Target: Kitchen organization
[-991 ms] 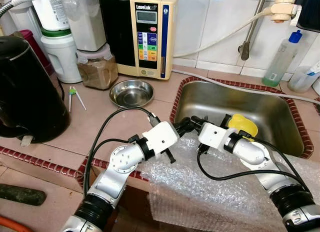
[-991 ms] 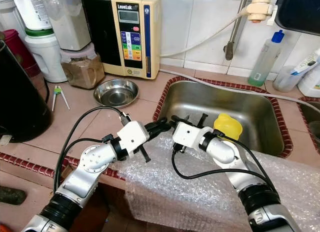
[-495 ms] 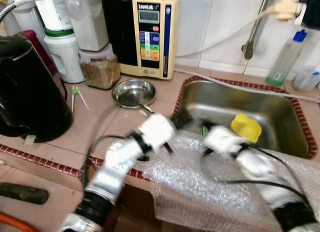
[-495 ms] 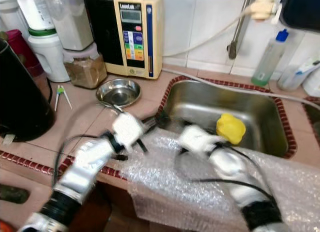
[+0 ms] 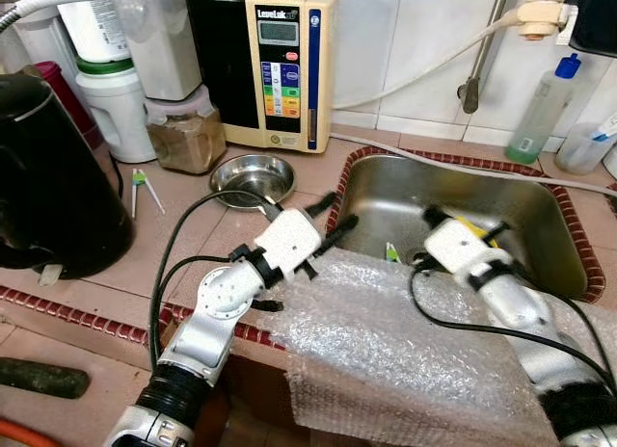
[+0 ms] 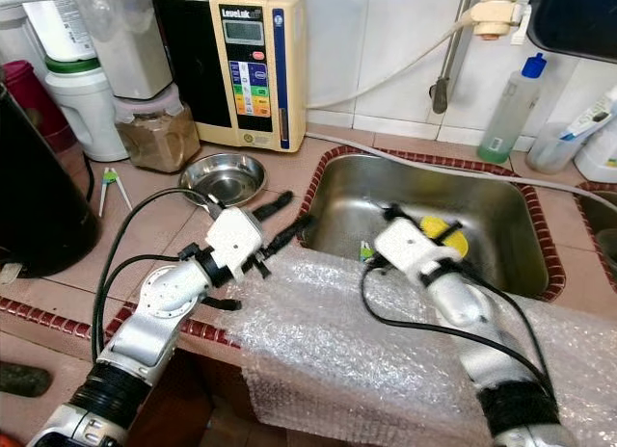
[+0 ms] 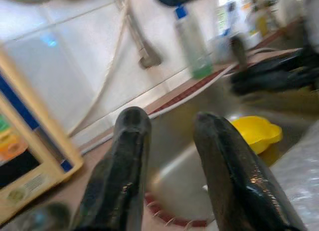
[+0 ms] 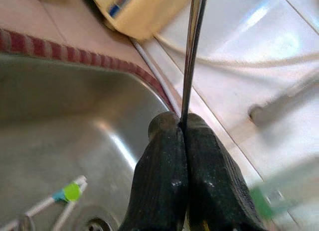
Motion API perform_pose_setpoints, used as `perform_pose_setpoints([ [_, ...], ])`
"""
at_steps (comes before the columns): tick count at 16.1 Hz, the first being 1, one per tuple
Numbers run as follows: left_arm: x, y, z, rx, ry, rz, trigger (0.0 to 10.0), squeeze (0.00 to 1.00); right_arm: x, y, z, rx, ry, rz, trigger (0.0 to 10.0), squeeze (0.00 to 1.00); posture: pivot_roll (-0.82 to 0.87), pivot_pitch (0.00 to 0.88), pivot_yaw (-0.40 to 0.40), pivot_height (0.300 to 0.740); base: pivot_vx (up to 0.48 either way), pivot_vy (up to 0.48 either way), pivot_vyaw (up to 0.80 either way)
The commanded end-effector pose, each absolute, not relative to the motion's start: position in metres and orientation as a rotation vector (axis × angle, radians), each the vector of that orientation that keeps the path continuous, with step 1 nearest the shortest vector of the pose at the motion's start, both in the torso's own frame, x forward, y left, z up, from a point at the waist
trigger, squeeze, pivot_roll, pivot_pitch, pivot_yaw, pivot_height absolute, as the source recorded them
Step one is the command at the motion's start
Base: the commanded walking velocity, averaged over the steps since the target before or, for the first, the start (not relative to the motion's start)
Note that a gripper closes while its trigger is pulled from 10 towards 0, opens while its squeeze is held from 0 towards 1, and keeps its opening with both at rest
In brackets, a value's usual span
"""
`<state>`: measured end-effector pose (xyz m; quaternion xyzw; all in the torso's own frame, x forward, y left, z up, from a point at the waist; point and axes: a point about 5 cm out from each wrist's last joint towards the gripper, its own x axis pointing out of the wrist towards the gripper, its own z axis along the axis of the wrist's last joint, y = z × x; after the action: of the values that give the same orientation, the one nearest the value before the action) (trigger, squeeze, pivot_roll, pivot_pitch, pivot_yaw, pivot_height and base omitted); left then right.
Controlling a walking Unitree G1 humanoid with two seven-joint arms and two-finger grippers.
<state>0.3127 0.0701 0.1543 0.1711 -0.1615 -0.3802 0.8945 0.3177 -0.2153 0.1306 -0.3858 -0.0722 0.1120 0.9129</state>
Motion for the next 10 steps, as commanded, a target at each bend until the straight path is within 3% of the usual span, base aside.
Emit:
perform_pose_setpoints([
  [1, 0.316, 0.073, 0.154, 0.361, -0.316, -0.768, 10.0, 1.0, 0.316, -0.227, 0.136, -0.777, -0.152, 0.181, 0.0, 0.0, 0.06, 0.0, 0.045, 0.74, 0.0, 0.0, 0.0],
  [3, 0.314, 0.075, 0.144, 0.36, -0.251, -0.774, 10.0, 1.0, 0.308, -0.249, 0.136, -0.712, -0.129, 0.12, 0.1, 0.0, 0.06, 0.0, 0.051, 0.74, 0.0, 0.0, 0.0],
  [4, 0.312, 0.073, 0.139, 0.363, -0.226, -0.79, 10.0, 1.0, 0.308, -0.25, 0.136, -0.674, -0.127, 0.106, 2.8, 0.0, 0.06, 0.0, 0.053, 0.74, 0.0, 0.0, 0.0],
  [5, 0.311, 0.07, 0.136, 0.352, -0.193, -0.815, 10.0, 1.0, 0.309, -0.25, 0.135, -0.624, -0.125, 0.092, 2.7, 0.0, 0.06, 0.0, 0.055, 0.74, 0.0, 0.0, 0.0],
  [7, 0.31, 0.068, 0.132, 0.362, -0.157, -0.851, 10.0, 1.0, 0.313, -0.239, 0.132, -0.557, -0.124, 0.103, 10.0, 0.0, 0.06, 0.0, 0.058, 0.74, 0.0, 0.0, 0.0],
  [10, 0.309, 0.067, 0.131, 0.379, -0.112, -0.893, 10.0, 1.0, 0.318, -0.23, 0.13, -0.42, -0.116, 0.094, 10.0, 0.0, 0.07, 0.0, 0.06, 0.74, 0.0, 0.0, 0.0],
])
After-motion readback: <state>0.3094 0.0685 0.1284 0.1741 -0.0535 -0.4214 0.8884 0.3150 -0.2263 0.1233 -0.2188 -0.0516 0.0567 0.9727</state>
